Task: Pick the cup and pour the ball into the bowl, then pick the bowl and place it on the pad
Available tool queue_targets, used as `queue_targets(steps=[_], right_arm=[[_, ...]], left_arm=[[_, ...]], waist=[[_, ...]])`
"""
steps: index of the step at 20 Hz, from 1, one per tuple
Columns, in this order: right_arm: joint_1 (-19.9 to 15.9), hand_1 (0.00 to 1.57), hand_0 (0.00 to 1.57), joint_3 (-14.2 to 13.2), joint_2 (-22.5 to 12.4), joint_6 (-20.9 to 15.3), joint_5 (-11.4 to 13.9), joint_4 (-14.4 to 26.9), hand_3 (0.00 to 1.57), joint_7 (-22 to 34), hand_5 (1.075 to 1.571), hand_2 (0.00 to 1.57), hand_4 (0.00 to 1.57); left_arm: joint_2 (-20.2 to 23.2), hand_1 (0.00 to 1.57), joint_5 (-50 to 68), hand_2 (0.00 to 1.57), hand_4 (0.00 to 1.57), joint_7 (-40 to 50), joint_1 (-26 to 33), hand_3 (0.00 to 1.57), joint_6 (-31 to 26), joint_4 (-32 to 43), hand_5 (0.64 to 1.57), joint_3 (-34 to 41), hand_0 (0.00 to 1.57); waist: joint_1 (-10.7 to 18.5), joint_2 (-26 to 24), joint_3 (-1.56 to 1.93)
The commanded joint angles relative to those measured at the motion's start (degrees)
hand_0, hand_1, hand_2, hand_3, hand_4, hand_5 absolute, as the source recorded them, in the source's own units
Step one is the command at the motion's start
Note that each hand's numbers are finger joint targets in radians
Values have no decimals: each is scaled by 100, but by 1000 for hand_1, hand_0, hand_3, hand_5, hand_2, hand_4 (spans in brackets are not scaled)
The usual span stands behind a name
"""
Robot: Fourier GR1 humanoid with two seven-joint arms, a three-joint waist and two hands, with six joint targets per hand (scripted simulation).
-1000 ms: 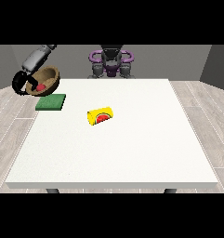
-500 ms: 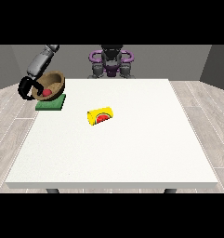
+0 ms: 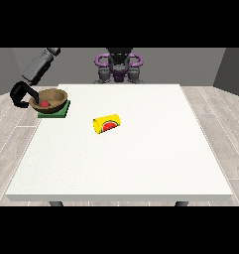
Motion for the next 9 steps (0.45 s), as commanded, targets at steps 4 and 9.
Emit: queue_targets(steps=[4,9], right_arm=[[-181,477,477,-189,-380,76,-140,102,692,-14,1513,543,0],[-544,134,134,-186,-873,612,-265,-49,375,742,1467,280,0]], left_arm=[[110,0,213,0,0,43,130,0,-93,-62,1515,159,0],[-45,0,-6,0,0,-100,326,0,-106,196,1515,-44,0]], waist=[[80,195,-4],[-105,-291,-12]])
